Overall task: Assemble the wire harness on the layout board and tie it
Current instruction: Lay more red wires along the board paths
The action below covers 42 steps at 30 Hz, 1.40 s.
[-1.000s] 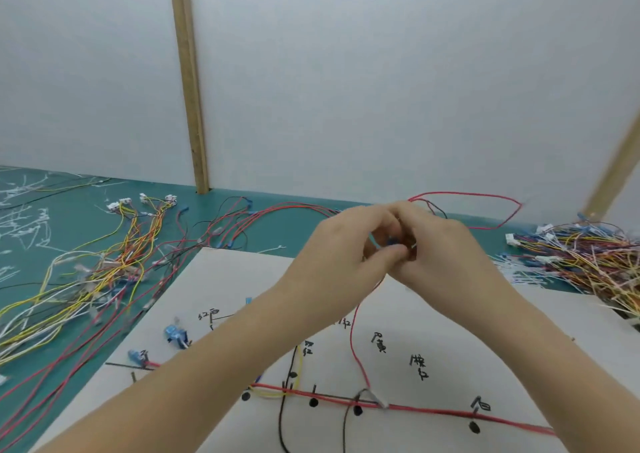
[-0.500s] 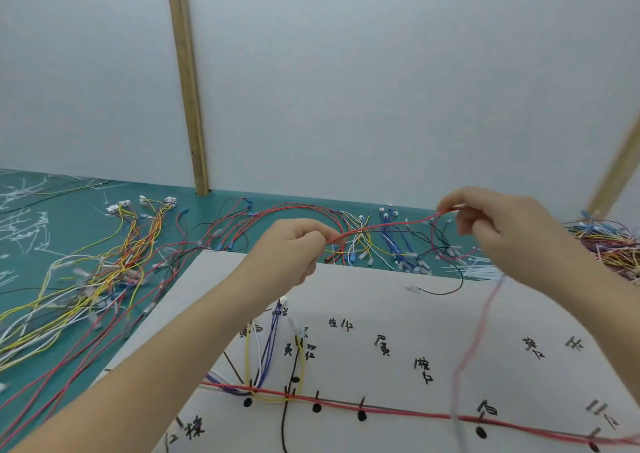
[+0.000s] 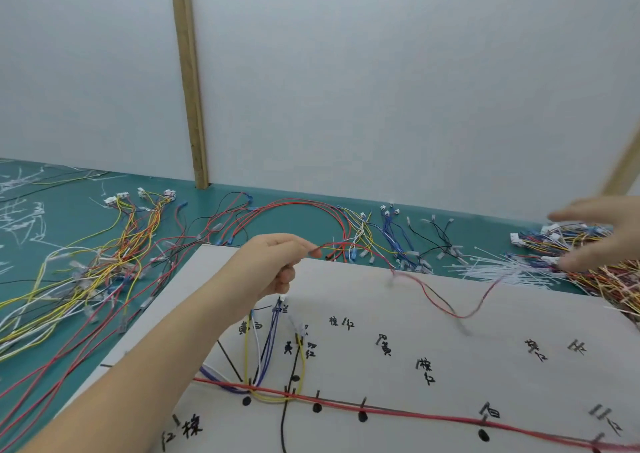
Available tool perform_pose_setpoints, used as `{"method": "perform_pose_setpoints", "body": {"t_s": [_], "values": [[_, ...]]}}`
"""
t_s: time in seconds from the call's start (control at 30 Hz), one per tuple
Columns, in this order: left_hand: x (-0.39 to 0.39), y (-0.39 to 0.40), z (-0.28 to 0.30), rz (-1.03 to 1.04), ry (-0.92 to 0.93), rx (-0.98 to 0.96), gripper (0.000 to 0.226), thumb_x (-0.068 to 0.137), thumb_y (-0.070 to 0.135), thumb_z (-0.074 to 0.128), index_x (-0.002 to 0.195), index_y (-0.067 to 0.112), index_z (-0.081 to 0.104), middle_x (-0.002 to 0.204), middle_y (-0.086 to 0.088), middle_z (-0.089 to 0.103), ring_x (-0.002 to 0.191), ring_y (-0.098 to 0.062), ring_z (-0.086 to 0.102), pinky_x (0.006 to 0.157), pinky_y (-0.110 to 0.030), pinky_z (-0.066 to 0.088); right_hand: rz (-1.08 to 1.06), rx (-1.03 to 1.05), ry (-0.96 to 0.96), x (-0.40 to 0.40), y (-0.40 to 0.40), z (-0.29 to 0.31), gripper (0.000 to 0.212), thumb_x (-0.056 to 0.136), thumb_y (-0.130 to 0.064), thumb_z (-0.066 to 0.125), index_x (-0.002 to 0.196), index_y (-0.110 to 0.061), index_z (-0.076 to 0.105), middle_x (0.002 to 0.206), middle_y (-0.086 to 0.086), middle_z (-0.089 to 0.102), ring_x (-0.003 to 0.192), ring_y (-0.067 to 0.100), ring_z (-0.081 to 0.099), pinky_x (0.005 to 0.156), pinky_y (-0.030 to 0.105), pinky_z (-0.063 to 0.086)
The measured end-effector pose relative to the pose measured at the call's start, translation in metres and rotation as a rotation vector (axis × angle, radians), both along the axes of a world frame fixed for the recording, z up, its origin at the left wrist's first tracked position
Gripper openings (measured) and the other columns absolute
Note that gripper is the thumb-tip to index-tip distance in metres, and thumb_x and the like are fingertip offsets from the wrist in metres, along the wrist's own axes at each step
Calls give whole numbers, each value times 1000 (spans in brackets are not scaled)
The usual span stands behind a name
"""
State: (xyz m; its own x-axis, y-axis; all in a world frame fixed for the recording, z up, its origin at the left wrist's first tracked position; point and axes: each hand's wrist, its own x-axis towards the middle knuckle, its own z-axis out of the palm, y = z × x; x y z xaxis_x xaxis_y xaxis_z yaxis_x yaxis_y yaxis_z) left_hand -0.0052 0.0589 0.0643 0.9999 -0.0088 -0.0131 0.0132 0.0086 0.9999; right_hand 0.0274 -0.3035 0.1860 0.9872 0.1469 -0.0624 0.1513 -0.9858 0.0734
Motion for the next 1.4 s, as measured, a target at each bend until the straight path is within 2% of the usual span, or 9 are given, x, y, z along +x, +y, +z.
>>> {"method": "perform_pose_setpoints", "body": {"t_s": [0.13, 0.3, 0.43, 0.53, 0.73, 0.87, 1.07, 1.2, 1.4], "values": [[-3, 1, -1, -80, -86, 101, 25, 81, 7, 58, 66, 20, 74, 55, 2, 43, 43, -8, 34, 43, -16, 33, 295, 404, -41, -18, 59, -17, 52, 54, -74, 48, 106, -70, 44, 108, -51, 44, 104, -17, 47, 93, 19, 36], [-9, 2, 3, -184, -122, 80, 22, 68, 18, 53, 68, 22, 74, 47, 8, 42, 42, -7, 36, 45, -17, 36, 609, 539, -103, -29, 142, -56, 33, 83, -50, 49, 116, -51, 50, 116, -39, 49, 109, -19, 41, 89, -2, 27], [-12, 3, 3, -183, -152, 96, 22, 71, 22, 53, 71, 23, 75, 47, 7, 40, 44, -7, 37, 46, -17, 37, 581, 682, -120, -21, 159, -69, 9, 85, -24, 63, 87, -31, 69, 72, -18, 65, 68, -2, 56, 66, 10, 41], [-15, -2, 1, -209, -129, 111, 22, 71, 24, 53, 69, 24, 74, 47, 9, 41, 45, -6, 38, 47, -15, 35, 551, 698, -90, -18, 154, -74, 10, 81, -25, 66, 75, -33, 67, 63, -17, 63, 51, 2, 49, 54, 15, 40], [-22, -13, 2, -214, -117, 123, 11, 70, 30, 73, 61, 25, 69, 51, 11, 50, 46, -7, 43, 47, -16, 36, 533, 803, -34, -30, 157, -77, 29, 77, -52, 58, 69, -26, 67, 54, -7, 49, 51, 3, 40, 49, 14, 32], [-26, -16, 4, -274, -54, -8, 21, 72, 37, 60, 65, 19, 70, 57, 7, 59, 49, -8, 52, 47, -17, 42, 547, 687, 7, -39, 163, -75, 43, 61, -67, 56, 62, -25, 62, 49, -9, 42, 47, 4, 35, 48, 17, 28], [-34, -15, 8, -426, -48, 43, 13, 71, 33, 68, 70, 21, 71, 62, 6, 61, 48, -8, 52, 47, -16, 42, 421, 637, -23, -41, 161, -81, 45, 72, -59, 52, 62, -15, 48, 49, -12, 44, 47, 3, 38, 51, 17, 31], [-31, -15, 6, -327, -100, -40, 14, 63, 32, 68, 69, 20, 72, 60, 4, 60, 46, -8, 50, 44, -15, 39, 364, 919, 246, -44, 164, -84, 34, 82, -42, 60, 68, -14, 46, 65, -5, 68, 58, 9, 64, 58, 22, 43], [-30, -14, 6, -233, -111, -138, 19, 80, 17, 59, 68, 19, 74, 61, 4, 60, 50, -7, 48, 45, -15, 38, 273, 1238, 360, -49, 171, -91, 31, 78, -42, 69, 62, -21, 52, 47, -8, 46, 38, 8, 34, 37, 14, 26]]}}
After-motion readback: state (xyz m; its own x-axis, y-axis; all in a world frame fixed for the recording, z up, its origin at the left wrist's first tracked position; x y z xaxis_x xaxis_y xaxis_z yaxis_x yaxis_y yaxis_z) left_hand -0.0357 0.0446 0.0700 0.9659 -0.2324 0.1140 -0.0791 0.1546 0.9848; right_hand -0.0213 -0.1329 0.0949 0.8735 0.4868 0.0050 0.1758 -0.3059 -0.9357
